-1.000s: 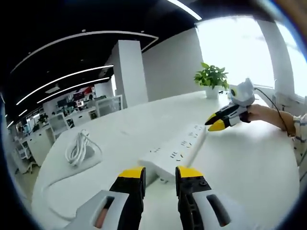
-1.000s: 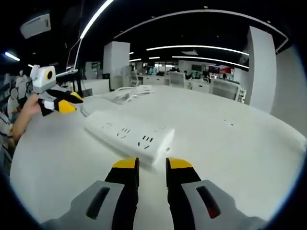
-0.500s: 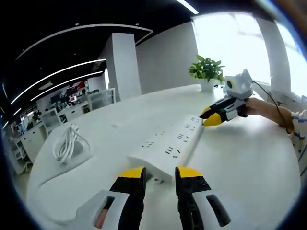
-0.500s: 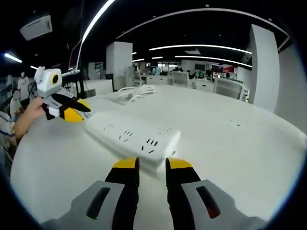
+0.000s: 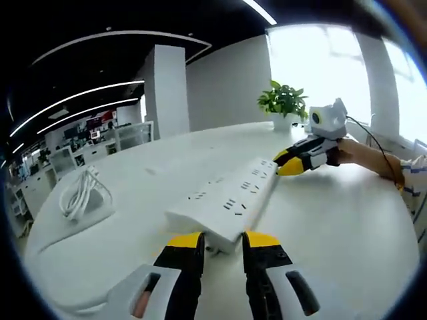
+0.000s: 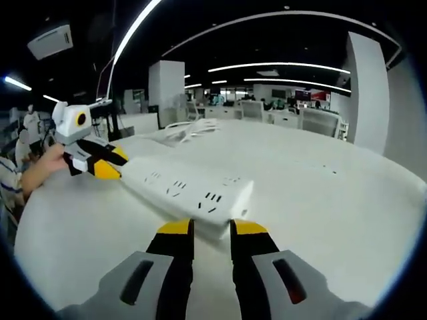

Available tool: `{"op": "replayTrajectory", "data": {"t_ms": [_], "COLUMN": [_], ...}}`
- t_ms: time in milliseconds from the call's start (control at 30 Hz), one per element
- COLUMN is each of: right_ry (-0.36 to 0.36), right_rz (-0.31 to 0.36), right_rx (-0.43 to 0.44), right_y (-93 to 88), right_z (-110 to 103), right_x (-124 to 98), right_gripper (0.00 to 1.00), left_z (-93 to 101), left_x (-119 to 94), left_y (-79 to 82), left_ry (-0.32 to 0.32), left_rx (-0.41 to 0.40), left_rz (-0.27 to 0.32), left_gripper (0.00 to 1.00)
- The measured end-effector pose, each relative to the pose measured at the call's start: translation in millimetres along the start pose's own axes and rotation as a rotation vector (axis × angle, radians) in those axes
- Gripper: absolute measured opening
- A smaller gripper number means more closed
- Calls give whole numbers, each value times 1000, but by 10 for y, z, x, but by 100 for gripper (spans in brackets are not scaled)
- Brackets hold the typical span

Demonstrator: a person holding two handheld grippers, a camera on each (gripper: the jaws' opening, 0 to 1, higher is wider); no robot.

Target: Straighten the power strip on the desk, plug the charger into it

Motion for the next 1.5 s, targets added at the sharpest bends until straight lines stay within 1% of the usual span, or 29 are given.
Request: {"op": "replayTrajectory", "data": {"t_ms": [167, 267, 367, 500, 900, 1500], "right_ry": [-10, -14, -17, -13, -15, -13], "right_rz": [19, 25, 33, 34, 35, 23], "right_rx": [-30, -50, -43, -55, -25, -32], "right_y": [-9, -10, -9, -11, -29, -35], "right_z": [-16, -15, -5, -5, 10, -11], "right_x": [4, 8, 21, 26, 11, -6], "right_gripper": [21, 21, 20, 19, 16, 15], "left_z": [5, -1, -28, -44, -45, -30], "left_x": [18, 24, 37, 41, 60, 40], "left_y": [-29, -27, -26, -25, -29, -53], "left_ry": [4, 6, 13, 6, 10, 9], "left_rx": [5, -7, -18, -31, -26, -29], "left_rz": [-2, 3, 16, 28, 34, 37], "left_gripper": [24, 24, 24, 24, 23, 22]}}
Point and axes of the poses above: the point that each gripper's makers call its tool centre point, and the gripper's own axes: x roughly forward along the fingers, z roughly to its right, y roughly out of its top, the point moved 3 cm from there along -x, roughly backward along the fingers, and after that the axes turned 5 degrees about z, right-handed, at the moved point
